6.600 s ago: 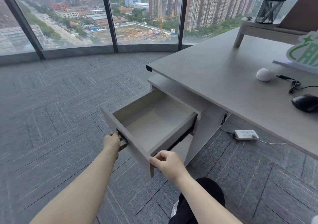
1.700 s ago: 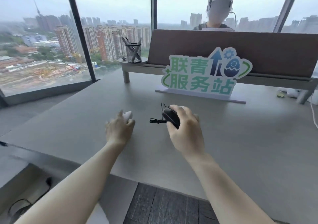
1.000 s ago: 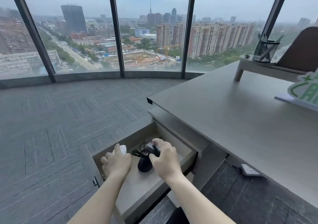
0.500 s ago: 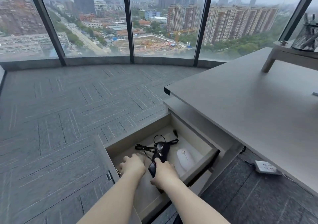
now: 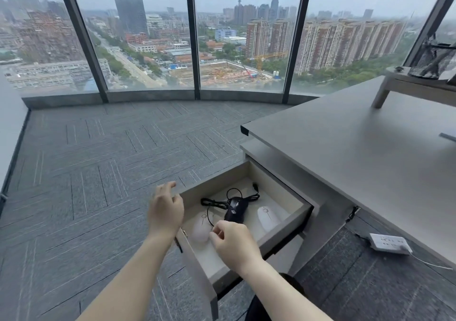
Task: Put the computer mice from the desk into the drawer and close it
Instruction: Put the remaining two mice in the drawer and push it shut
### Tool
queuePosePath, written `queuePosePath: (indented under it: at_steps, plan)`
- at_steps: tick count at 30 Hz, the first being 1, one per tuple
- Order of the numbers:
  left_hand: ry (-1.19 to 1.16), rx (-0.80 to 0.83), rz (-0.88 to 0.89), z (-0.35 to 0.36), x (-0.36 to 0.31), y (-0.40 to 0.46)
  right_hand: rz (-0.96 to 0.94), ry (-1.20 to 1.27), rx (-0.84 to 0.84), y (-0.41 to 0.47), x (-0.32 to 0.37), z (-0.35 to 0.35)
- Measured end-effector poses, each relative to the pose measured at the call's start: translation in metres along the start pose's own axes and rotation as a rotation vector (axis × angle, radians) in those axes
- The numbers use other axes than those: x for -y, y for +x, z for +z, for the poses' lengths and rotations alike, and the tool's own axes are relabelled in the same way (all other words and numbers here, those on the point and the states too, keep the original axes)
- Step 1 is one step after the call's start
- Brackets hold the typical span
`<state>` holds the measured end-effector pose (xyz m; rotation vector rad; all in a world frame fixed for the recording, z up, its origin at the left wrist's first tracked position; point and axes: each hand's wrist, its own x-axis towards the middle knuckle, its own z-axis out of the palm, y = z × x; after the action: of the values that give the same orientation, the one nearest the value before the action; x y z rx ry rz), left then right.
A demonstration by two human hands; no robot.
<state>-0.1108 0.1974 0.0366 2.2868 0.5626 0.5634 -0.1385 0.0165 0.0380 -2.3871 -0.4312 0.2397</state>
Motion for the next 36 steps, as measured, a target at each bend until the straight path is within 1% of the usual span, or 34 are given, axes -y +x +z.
queuePosePath:
  at_steps: [2,4,6,9,11,13,16,19,22,28,34,36]
  plan:
    - [-0.035,-0.023,-0.086,-0.010,0.014,-0.013,-0.002,-0.002,0.014,-0.020,0.011,0.004]
    - [-0.055,0.016,-0.185,-0.012,0.029,-0.025,0.007,-0.022,0.045,-0.037,0.015,0.012]
    - [-0.072,0.088,-0.238,-0.010,0.043,-0.037,0.022,-0.052,0.105,-0.051,0.014,0.020]
    - [-0.205,0.221,-0.284,-0.005,0.048,-0.056,0.043,-0.089,0.154,-0.068,0.004,0.032]
    - [-0.260,0.261,-0.294,0.001,0.050,-0.064,0.049,-0.111,0.110,-0.073,-0.004,0.037]
    - [-0.270,0.264,-0.316,0.013,0.059,-0.062,0.064,-0.100,0.059,-0.074,-0.010,0.038]
    - [-0.260,0.307,-0.315,0.055,0.096,-0.037,0.088,-0.049,-0.007,-0.073,-0.018,0.034]
    - [-0.251,0.329,-0.295,0.062,0.072,-0.037,0.116,0.014,-0.061,-0.068,-0.032,0.027]
    - [-0.292,0.344,-0.263,0.066,0.035,-0.039,0.148,0.044,-0.119,-0.060,-0.049,0.017]
    - [-0.349,0.423,-0.242,0.109,0.006,-0.025,0.228,0.092,-0.259,-0.046,-0.082,-0.009]
    - [-0.419,0.517,-0.240,0.150,-0.032,-0.015,0.383,0.188,-0.419,-0.032,-0.114,-0.034]
    - [-0.420,0.534,-0.214,0.163,-0.044,-0.014,0.432,0.209,-0.464,-0.029,-0.125,-0.041]
